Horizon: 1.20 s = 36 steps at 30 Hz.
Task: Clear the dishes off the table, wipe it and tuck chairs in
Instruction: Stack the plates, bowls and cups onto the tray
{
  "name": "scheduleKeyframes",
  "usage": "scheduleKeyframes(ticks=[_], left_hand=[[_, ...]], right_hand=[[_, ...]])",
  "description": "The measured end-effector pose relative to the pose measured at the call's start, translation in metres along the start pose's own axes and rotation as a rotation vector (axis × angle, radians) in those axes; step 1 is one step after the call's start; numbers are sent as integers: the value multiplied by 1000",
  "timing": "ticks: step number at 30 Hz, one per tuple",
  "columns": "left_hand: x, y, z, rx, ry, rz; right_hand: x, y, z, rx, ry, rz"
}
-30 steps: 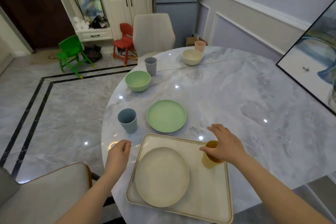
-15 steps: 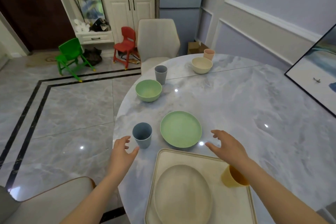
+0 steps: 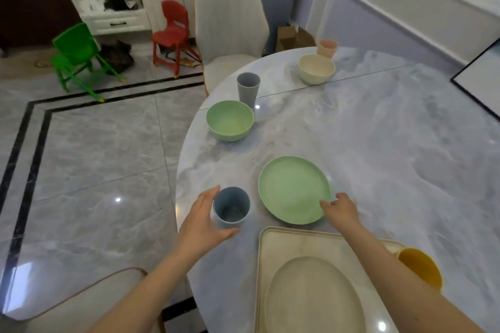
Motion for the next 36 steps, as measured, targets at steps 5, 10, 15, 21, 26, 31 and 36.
scheduleKeyframes(ticks=[5, 10, 15, 21, 26, 31, 36], left_hand=[[-8, 15, 9, 15, -146, 21], [-4, 21, 9, -15, -163, 11], [11, 20, -1, 1, -201, -62], [41, -1, -46, -54, -204, -187], [72, -33, -83, -68, -218, -317], [73, -92, -111, -64, -171, -368], [51, -155, -114, -20, -237, -393]], right_hand=[[-14, 14, -2, -49, 84, -42], [-21, 16, -6, -113, 103, -62], [-11, 10, -9, -119, 267, -104], [34, -23, 12, 19, 434, -133], [62, -65, 5, 62, 555, -94], [76, -113, -38, 90, 610, -53], [65, -151, -90, 77, 661, 38]])
Point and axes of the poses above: each hand's wrist, its own y-axis towards the middle knuckle, its own x-axis out of the back of the hand, z = x × y, the point moved 9 cm from there along y, towards the middle knuckle, and after that the axes turned 6 degrees about -y, right-handed, at the moved point
